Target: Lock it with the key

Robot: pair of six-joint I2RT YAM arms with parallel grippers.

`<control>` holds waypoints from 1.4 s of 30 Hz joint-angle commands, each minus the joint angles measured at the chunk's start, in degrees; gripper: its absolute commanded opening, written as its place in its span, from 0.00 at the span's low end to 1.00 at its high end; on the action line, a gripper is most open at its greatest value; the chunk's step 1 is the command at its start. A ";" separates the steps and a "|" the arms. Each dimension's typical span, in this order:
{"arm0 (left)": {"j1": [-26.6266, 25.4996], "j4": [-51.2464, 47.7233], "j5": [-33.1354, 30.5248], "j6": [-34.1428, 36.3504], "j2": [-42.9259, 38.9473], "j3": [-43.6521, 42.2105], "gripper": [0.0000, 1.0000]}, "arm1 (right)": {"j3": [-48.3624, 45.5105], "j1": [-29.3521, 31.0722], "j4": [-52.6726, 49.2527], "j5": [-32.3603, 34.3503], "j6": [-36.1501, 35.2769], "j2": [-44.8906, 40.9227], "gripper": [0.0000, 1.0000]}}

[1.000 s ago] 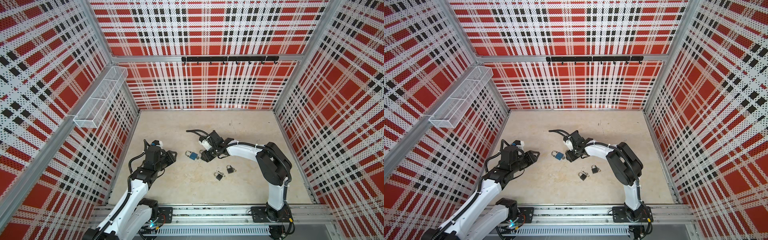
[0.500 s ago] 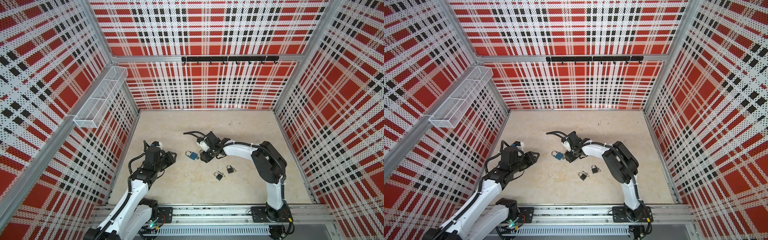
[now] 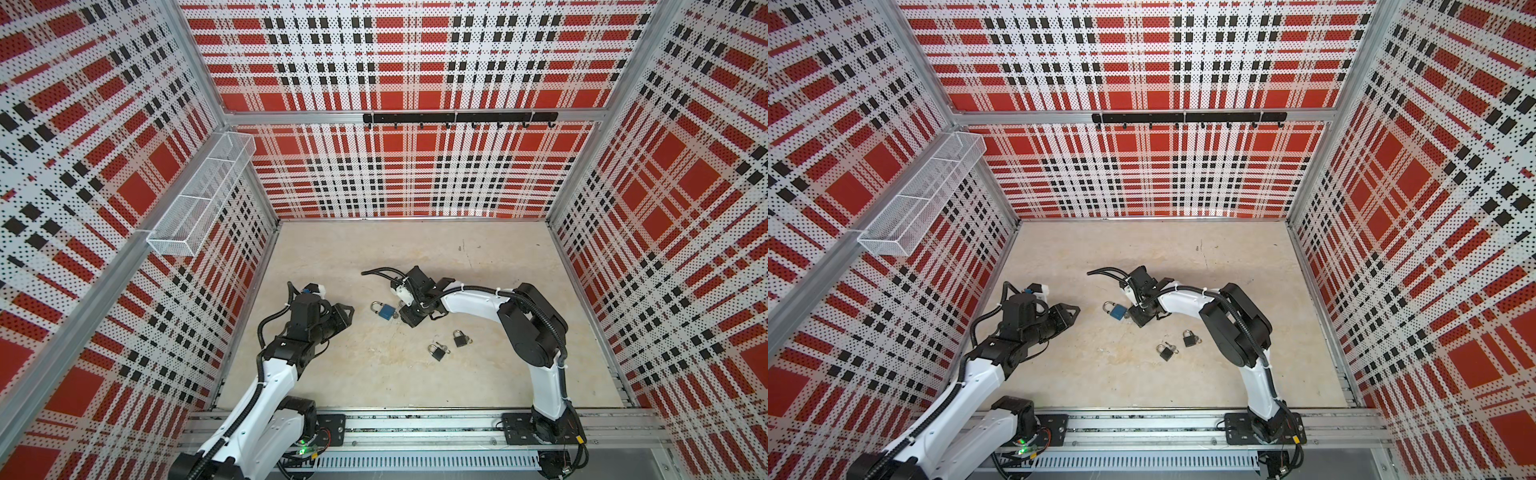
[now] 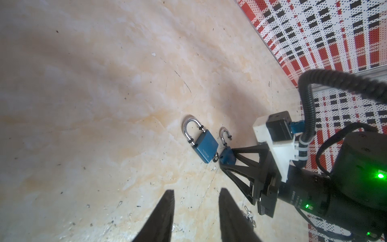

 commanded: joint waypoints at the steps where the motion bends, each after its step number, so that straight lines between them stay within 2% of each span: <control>1: 0.79 1.27 0.53 -0.18 -0.30 -0.66 0.39 | 1.91 0.99 -1.16 2.37 -1.71 1.97 0.49; 12: 1.67 1.29 1.15 -0.45 -1.27 -1.09 0.39 | 3.17 2.01 -2.96 5.04 -2.16 2.83 0.43; 16: 1.80 1.43 1.37 -0.68 -1.81 -1.23 0.39 | 3.76 2.56 -3.64 7.00 -2.24 3.25 0.37; 26: 1.52 0.89 2.51 -0.12 -0.25 -0.37 0.38 | 3.02 2.69 -3.43 4.33 -1.16 -1.30 0.29; 32: -0.25 1.88 3.95 0.01 3.08 1.57 0.37 | 2.04 2.72 -3.82 1.73 -0.40 -5.80 0.28; 42: -7.08 9.39 5.03 -1.64 12.59 4.85 0.37 | -1.01 2.72 -4.33 -0.84 1.43 -11.40 0.26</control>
